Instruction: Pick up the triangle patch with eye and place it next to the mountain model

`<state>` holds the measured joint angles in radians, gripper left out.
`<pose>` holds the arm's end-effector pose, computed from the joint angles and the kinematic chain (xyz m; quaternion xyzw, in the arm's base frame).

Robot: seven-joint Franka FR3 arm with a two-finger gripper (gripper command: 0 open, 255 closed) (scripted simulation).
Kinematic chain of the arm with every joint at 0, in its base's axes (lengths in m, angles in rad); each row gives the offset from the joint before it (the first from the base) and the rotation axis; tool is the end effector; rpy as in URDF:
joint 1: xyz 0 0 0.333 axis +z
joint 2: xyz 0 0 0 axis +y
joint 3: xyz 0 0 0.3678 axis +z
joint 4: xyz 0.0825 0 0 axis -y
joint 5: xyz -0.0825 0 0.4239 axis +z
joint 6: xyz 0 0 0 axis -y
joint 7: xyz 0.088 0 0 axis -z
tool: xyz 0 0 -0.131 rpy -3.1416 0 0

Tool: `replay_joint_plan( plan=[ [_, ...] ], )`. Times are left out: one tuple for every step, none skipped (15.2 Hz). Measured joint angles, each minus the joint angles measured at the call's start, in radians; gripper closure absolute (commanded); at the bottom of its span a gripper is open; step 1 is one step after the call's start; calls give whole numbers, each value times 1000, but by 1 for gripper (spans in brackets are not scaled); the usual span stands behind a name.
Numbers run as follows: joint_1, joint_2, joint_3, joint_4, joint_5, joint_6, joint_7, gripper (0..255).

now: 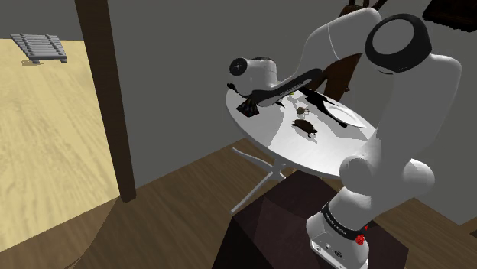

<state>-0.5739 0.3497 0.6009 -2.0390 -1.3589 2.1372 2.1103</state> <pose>0.6444 -0.0593 0.3080 0.7447 -0.5195 0.3445 0.2386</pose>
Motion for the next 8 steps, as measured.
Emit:
replay_joint_plan(
  plan=[
    [-1, 10, -6, 5, -10, 3, 4, 0],
    [-2, 21, -11, 12, -20, 5, 6, 0],
    [-2, 34, -17, 22, -30, 8, 8, 0],
    [-4, 39, -20, 21, -37, 12, 11, 0],
    [-6, 40, -22, 22, -40, 14, 12, 0],
    [-6, 42, -23, 23, -42, 14, 13, 0],
    [-6, 43, -23, 23, -43, 15, 13, 0],
    [-6, 43, -24, 23, -43, 15, 13, 0]
  ],
)
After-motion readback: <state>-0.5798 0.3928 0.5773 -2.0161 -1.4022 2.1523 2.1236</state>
